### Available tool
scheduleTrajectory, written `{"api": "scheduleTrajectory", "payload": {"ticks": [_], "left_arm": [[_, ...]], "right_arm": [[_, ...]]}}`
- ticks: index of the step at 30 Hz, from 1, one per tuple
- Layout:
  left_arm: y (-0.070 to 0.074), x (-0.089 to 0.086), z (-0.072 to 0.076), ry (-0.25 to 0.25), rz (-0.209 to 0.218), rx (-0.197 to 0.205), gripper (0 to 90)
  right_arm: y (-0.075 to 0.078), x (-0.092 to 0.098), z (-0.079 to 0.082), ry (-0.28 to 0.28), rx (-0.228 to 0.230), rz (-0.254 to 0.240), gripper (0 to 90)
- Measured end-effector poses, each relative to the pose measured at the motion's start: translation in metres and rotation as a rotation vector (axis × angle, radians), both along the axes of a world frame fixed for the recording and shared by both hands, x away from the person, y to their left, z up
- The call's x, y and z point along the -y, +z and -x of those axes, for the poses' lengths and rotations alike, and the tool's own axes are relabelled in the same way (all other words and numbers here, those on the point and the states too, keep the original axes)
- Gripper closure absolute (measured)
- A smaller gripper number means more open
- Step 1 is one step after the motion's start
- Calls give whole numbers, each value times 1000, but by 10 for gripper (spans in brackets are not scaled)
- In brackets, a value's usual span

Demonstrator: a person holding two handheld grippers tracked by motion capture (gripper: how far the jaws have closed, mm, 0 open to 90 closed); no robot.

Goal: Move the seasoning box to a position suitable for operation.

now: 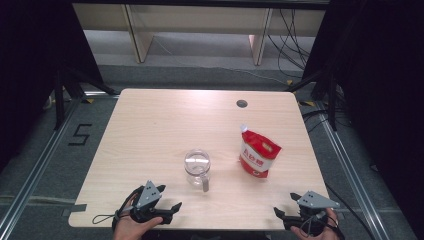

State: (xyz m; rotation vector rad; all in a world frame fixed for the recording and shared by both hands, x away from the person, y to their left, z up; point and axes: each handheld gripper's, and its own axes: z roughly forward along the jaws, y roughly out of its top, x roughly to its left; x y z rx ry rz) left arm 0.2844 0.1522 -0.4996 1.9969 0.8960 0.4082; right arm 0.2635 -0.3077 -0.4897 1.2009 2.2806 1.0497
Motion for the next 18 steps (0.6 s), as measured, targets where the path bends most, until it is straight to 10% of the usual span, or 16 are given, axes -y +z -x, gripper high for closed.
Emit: {"api": "scheduleTrajectory", "payload": {"ticks": [18], "left_arm": [[4, 20, 3, -61, 6, 15, 301]], "right_arm": [[-2, -2, -3, 43, 9, 9, 238]]}}
